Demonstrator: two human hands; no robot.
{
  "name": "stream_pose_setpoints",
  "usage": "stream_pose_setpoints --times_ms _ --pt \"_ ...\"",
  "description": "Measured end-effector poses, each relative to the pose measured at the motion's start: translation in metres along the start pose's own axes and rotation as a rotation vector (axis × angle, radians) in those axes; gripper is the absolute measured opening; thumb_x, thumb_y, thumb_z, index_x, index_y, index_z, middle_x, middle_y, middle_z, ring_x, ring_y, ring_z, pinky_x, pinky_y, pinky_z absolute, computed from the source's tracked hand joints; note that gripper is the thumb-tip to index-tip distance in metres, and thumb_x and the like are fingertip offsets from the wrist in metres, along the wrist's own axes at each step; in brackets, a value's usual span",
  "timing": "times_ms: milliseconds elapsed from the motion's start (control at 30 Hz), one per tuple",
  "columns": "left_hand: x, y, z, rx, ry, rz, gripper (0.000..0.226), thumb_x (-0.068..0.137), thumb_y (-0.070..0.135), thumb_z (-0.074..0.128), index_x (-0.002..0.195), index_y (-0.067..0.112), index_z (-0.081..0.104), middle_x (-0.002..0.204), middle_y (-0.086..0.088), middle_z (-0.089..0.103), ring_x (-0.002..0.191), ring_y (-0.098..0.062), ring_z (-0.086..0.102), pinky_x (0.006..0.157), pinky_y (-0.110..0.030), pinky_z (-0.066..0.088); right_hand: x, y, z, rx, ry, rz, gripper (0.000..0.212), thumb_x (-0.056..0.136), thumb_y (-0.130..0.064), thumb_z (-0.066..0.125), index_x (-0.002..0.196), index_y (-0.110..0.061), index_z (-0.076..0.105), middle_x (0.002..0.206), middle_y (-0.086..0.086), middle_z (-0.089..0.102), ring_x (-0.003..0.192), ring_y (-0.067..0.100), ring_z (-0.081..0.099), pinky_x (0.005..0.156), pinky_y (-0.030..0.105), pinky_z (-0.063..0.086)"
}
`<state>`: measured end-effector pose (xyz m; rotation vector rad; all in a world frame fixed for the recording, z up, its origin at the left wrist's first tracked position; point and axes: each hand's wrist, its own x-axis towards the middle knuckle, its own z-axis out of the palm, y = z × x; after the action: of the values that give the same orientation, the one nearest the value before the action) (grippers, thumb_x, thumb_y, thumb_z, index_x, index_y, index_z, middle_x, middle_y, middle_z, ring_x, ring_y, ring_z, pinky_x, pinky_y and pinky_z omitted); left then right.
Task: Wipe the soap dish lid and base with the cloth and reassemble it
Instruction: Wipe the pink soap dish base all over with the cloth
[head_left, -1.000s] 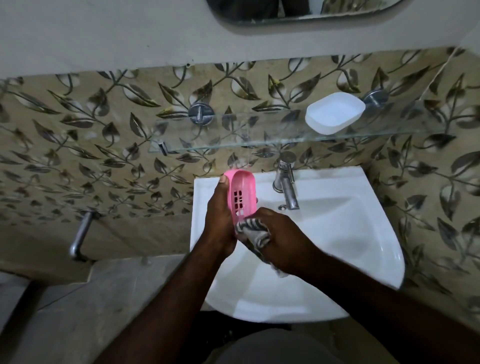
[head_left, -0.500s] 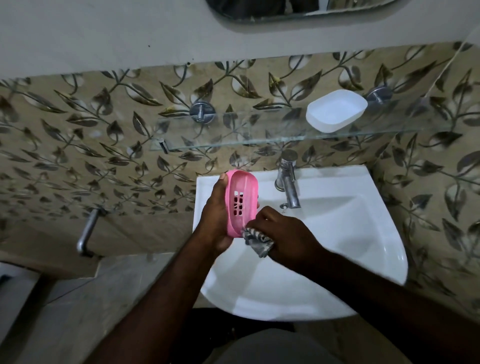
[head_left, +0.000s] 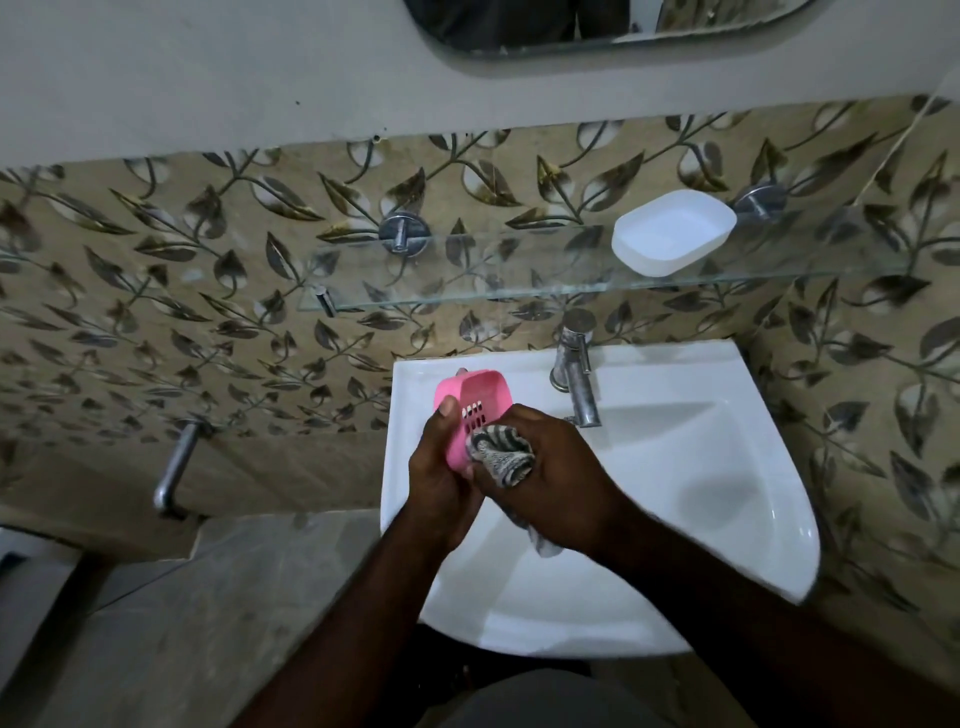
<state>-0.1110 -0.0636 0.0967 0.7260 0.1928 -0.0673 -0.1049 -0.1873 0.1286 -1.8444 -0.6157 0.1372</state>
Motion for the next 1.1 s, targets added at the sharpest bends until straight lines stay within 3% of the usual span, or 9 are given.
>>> stream_pose_setpoints --times_ms 67,167,333,467,533,633,733,933,1100 --pt "0.001 -0.003 -0.002 -0.025 0.011 0.001 0.083 0.051 0.049 0.088 0.122 0.015 0.062 0.102 -0.015 0.064 0.088 -0.030 0.060 0.090 -0.041 0.048 -0.003 -0.001 0.008 0.019 0.014 0.003 0.025 0.076 -0.028 0.072 0.076 -0.048 0.058 0.068 -0.016 0.057 0.055 -0.001 0.058 0.056 0.016 0.042" --pt "0.003 -0.002 -0.008 -0.037 0.039 -0.017 0.079 0.050 0.047 0.087 0.119 0.017 0.065 0.096 -0.013 0.060 0.077 -0.023 0.048 0.077 -0.037 0.040 -0.013 0.010 0.010 -0.139 -0.019 -0.072 0.026 0.081 -0.016 0.069 0.099 -0.034 0.066 0.092 -0.009 0.060 0.078 0.011 0.064 0.069 0.029 0.052" --pt "-0.001 0.002 0.000 -0.055 0.047 -0.005 0.085 0.042 0.042 0.091 0.115 0.011 0.058 0.092 -0.009 0.066 0.084 -0.023 0.063 0.076 -0.035 0.052 -0.008 0.043 -0.015 -0.501 -0.066 0.040 0.037 0.073 -0.021 0.053 0.106 -0.022 0.069 0.093 0.001 0.058 0.084 0.029 0.064 0.068 0.039 0.052" --pt "0.001 -0.004 -0.001 -0.061 0.099 -0.043 0.072 0.041 0.045 0.089 0.101 0.012 0.068 0.082 -0.009 0.066 0.072 -0.023 0.059 0.072 -0.033 0.048 -0.011 0.014 0.003 -0.251 0.019 0.078 0.031 0.082 -0.044 0.055 0.091 -0.019 0.071 0.085 0.000 0.062 0.080 0.024 0.065 0.069 0.037 0.052" --pt "0.000 -0.004 -0.001 -0.063 0.105 -0.065 0.070 0.042 0.047 0.088 0.100 0.013 0.072 0.080 -0.010 0.066 0.070 -0.024 0.056 0.075 -0.035 0.042 -0.014 0.001 0.011 -0.149 -0.006 0.022 0.016 0.081 -0.032 0.065 0.094 -0.023 0.070 0.087 -0.004 0.061 0.078 0.018 0.064 0.069 0.033 0.052" --pt "0.003 0.002 -0.002 -0.093 0.082 -0.048 0.077 0.044 0.042 0.089 0.109 0.009 0.063 0.089 -0.013 0.062 0.080 -0.026 0.060 0.083 -0.039 0.044 -0.010 0.015 0.004 -0.290 -0.069 -0.036 0.036 0.075 -0.009 0.064 0.108 -0.024 0.068 0.100 -0.003 0.061 0.088 0.020 0.065 0.074 0.035 0.053" --pt "0.005 0.008 0.001 -0.107 0.071 -0.023 0.083 0.044 0.041 0.090 0.112 0.007 0.057 0.097 -0.014 0.060 0.089 -0.028 0.060 0.084 -0.040 0.048 -0.003 0.035 -0.012 -0.461 -0.070 0.037 0.043 0.069 -0.014 0.054 0.109 -0.022 0.068 0.098 0.001 0.060 0.089 0.028 0.064 0.074 0.040 0.053" --pt "0.006 0.001 -0.002 -0.076 0.072 -0.096 0.053 0.052 0.050 0.085 0.083 0.010 0.070 0.067 -0.006 0.065 0.060 -0.019 0.052 0.075 -0.033 0.038 0.000 -0.005 0.008 -0.159 -0.019 0.009 0.004 0.080 -0.031 0.067 0.082 -0.030 0.063 0.077 -0.007 0.059 0.071 0.012 0.061 0.066 0.029 0.051" --pt "0.008 0.011 0.003 -0.065 0.089 -0.038 0.084 0.049 0.042 0.087 0.118 0.005 0.058 0.093 -0.016 0.062 0.083 -0.028 0.058 0.085 -0.040 0.045 -0.003 0.016 -0.001 -0.295 -0.070 -0.048 0.039 0.075 -0.011 0.062 0.109 -0.028 0.067 0.098 -0.006 0.059 0.090 0.019 0.064 0.076 0.032 0.053"
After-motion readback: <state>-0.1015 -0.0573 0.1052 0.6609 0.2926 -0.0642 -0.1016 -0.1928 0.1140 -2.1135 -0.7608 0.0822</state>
